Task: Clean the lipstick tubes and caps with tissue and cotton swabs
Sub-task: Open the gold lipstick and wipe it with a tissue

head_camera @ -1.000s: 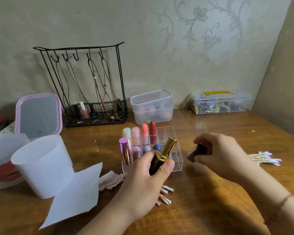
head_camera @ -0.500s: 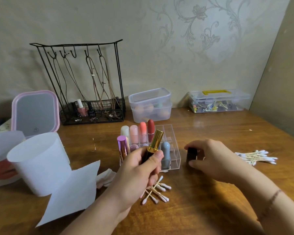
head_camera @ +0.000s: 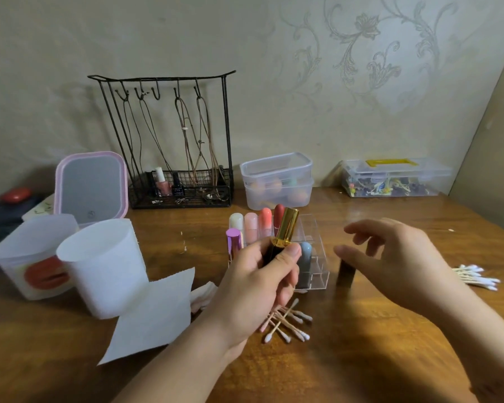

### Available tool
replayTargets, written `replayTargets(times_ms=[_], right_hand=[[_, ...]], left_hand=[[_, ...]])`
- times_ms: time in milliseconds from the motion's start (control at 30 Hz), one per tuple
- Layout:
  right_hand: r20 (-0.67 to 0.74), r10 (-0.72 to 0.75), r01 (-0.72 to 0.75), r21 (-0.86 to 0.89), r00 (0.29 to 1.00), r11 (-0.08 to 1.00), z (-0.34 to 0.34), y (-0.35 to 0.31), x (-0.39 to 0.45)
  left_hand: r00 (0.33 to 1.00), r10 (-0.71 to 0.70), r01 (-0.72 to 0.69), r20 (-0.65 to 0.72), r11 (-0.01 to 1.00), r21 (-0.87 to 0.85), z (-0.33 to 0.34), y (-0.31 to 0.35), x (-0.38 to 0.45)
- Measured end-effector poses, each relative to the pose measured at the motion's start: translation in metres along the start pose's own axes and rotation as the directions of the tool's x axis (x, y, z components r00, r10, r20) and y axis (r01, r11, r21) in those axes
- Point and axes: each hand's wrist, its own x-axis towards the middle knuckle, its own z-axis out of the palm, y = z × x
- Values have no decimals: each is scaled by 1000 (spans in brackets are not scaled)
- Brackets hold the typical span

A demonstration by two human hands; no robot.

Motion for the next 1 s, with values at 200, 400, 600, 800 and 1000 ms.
replayTargets(times_ms=[200, 400, 600, 800, 1000], right_hand=[[-296, -239, 315, 244, 925, 917, 19, -32, -23], [-37, -239, 177, 782, 970, 598, 49, -72, -40], [177, -350, -140, 982, 920, 128, 51, -74, -32], [203, -302, -184, 979, 931, 89, 50, -67, -30], [190, -83, -165, 956, 978, 243, 53, -67, -36]], left_hand=[[995, 86, -89, -46, 993, -76, -12, 19, -2], [975, 197, -205, -102, 975, -82, -20, 30, -5], [978, 196, -198, 65, 980, 20, -9, 33, -12], [970, 202, -239, 135, 895, 377, -11, 38, -16], [999, -43, -16, 24, 172, 985, -75, 45, -59]])
